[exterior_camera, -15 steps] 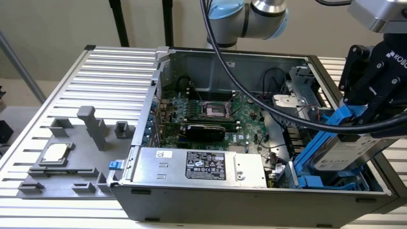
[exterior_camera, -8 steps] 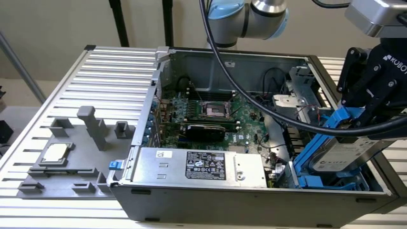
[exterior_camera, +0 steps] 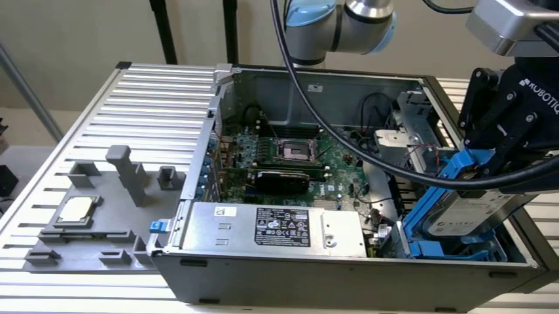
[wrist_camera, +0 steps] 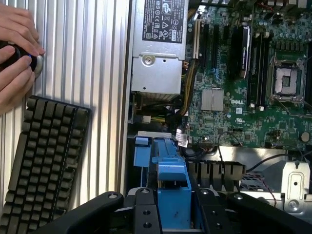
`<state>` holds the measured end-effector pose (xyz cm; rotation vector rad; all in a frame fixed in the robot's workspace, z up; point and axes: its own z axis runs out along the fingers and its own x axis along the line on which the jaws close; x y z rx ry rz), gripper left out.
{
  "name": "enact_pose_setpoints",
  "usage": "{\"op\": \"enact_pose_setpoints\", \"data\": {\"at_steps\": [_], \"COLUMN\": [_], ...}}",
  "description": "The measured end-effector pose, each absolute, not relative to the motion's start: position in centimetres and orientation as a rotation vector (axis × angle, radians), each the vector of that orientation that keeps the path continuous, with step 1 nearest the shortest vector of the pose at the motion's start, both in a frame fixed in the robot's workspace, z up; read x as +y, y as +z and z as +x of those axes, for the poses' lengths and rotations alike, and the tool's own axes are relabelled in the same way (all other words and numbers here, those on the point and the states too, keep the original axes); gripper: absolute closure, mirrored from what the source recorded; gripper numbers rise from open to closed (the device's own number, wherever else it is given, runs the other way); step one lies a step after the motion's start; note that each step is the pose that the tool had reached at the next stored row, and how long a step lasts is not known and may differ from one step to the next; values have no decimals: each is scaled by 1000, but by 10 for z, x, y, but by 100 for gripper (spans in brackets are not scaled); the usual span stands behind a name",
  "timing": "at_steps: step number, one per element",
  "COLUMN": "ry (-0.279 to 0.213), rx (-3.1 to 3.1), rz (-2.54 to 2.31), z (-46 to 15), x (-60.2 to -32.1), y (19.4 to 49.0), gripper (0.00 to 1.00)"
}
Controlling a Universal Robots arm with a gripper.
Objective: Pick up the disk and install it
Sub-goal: 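Insert the disk into the insertion slot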
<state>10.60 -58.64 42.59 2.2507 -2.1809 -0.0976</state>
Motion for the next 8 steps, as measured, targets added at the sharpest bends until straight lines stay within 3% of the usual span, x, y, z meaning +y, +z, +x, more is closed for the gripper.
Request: {"op": "enact_pose_setpoints", "data": {"at_steps": [8], "ry": [-98], "rx": [-2181], "rz": [2251], "z": [106], "x": [-586], "y": [422], "gripper": [68]}}
